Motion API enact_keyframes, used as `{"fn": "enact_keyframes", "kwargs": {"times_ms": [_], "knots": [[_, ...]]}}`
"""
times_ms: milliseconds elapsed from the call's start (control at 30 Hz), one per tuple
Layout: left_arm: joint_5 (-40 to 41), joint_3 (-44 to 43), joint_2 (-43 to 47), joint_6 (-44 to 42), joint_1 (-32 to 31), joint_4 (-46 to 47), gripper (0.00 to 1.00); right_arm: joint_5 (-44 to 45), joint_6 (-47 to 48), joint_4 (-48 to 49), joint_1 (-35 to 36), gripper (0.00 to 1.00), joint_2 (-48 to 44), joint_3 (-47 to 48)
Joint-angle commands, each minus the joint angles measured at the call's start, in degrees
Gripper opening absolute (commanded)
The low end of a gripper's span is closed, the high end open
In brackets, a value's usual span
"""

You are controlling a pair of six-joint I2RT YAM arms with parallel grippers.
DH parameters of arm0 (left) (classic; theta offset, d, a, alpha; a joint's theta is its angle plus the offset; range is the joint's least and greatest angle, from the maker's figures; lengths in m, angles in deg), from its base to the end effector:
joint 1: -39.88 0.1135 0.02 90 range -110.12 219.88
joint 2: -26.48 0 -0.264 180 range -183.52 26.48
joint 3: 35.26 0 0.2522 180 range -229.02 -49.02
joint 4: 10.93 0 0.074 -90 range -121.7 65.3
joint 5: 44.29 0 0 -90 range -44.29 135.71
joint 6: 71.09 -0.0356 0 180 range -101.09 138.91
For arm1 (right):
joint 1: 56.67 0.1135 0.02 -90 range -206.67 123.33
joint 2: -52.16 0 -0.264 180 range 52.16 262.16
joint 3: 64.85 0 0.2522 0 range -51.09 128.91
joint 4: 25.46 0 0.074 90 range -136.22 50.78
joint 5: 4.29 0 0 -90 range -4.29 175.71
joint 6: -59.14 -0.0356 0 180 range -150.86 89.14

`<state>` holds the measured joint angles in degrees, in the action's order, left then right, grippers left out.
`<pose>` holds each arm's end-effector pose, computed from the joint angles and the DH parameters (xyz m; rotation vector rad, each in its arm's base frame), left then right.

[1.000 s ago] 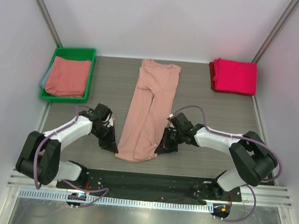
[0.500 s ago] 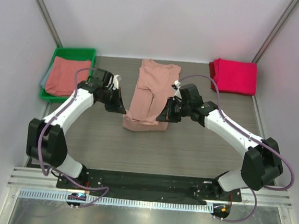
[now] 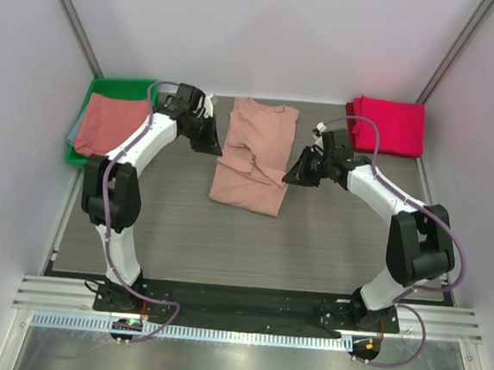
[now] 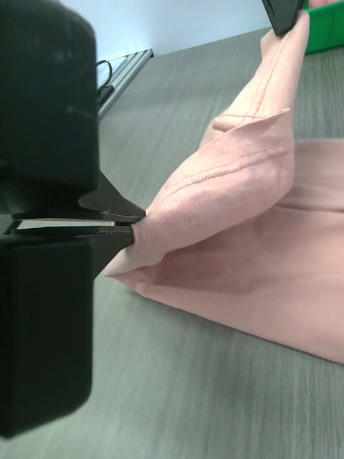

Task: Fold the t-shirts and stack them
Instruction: Fold the tshirt

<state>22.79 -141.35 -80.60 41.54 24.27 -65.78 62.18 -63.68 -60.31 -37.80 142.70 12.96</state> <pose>0.3908 -0.1236 0.2731 0.0025 2.6102 -0.7612 0.3175 0.1235 0.2432 0.1032 2.5093 0.8927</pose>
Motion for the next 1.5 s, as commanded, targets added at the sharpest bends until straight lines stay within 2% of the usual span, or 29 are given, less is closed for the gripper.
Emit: {"fn": "enact_keyframes", "kwargs": {"times_ms": [0,467,900,933,967,1000,1033,1100,1133,1167,1233,1333,1367,1467], "knots": [[0.94,-4.08,-3.99,-1.8,0.24,0.91,0.0,-2.83,0.3,6.4,-1.2,0.01,3.66,1.59],[4.81,-16.11,-16.13,-3.12,0.15,1.62,0.0,-4.16,1.44,7.9,-4.9,0.01,19.75,14.34],[8.67,-18.93,-19.56,-2.77,0.15,2.41,0.0,-5.56,1.35,8.95,-5.6,0.01,28.02,21.99],[8.94,-19.11,-19.74,-2.77,0.15,2.5,0.02,-5.56,1.53,9.04,-5.6,0.02,28.89,22.43],[9.46,-19.28,-19.83,-2.77,0.06,2.41,0.14,-5.65,1.7,8.95,-5.6,0.06,29.25,23.3],[10.43,-19.46,-19.74,-2.77,0.15,2.5,0.19,-5.74,1.97,9.13,-5.6,0.09,29.25,23.75],[11.48,-19.64,-19.39,-3.2,0.06,2.15,0.23,-5.74,2.4,8.95,-5.78,0.16,28.82,24.19],[13.94,-20.25,-17.73,-4.26,0.06,1.18,0.37,-6.0,1.62,8.17,-6.56,0.39,26.8,24.37],[17.87,-20.08,-15.02,-4.96,0.15,-0.21,0.43,-6.44,0.66,7.73,-7.96,0.43,25.49,23.84],[19.13,-18.95,-13.34,-5.49,0.24,-0.92,0.56,-6.96,0.65,6.07,-8.58,0.46,21.99,22.27],[21.06,-16.57,-8.17,-6.46,0.67,-3.29,0.71,-8.02,1.26,3.26,-9.9,0.5,18.37,19.72],[19.41,-9.99,-2.36,-6.64,1.46,-5.32,0.77,-11.35,0.74,-0.45,-10.78,0.51,12.48,12.09],[16.44,-8.06,-1.47,-6.03,1.64,-5.76,0.78,-13.45,0.04,-0.54,-10.7,0.52,11.25,7.02],[7.84,0.12,1.08,-1.65,3.31,-5.77,0.73,-15.66,-3.37,2.53,-9.83,0.52,7.99,-2.05]]}}
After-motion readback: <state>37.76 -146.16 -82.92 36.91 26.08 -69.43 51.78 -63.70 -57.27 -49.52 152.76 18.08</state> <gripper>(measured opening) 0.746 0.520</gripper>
